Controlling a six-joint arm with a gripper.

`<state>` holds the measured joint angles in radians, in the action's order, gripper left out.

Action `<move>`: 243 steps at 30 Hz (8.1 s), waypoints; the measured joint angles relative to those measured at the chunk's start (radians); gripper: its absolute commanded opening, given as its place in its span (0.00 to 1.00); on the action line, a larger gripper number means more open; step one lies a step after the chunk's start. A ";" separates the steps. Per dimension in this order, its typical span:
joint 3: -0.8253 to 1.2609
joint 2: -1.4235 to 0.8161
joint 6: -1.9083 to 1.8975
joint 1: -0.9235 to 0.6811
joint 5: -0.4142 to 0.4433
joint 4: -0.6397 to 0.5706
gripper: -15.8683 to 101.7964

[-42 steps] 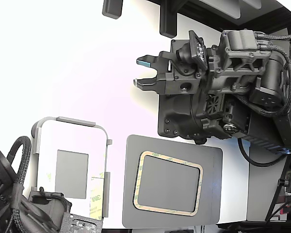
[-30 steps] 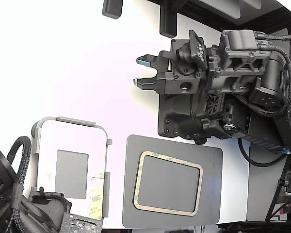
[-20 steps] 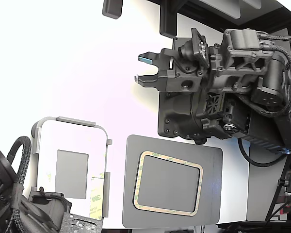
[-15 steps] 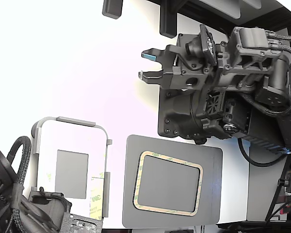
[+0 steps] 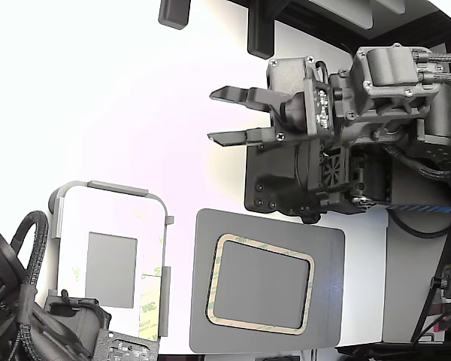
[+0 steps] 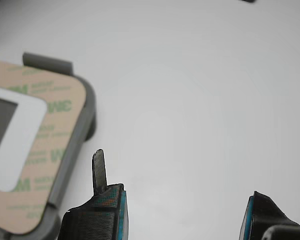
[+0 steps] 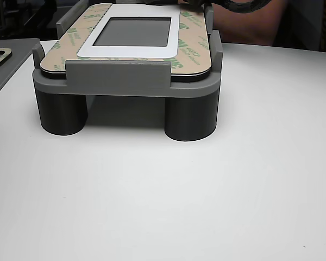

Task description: Peel off protective film from adhesive tape.

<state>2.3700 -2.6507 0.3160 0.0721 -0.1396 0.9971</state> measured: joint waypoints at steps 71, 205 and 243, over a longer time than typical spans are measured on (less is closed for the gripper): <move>-0.081 0.653 1.506 -0.577 0.109 -0.485 0.05; -0.181 0.910 1.506 -0.692 0.121 -0.626 0.05; -0.206 0.922 1.500 -0.699 0.126 -0.614 0.05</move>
<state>2.1644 -1.7288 1.8162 -0.6274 -0.0138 0.3835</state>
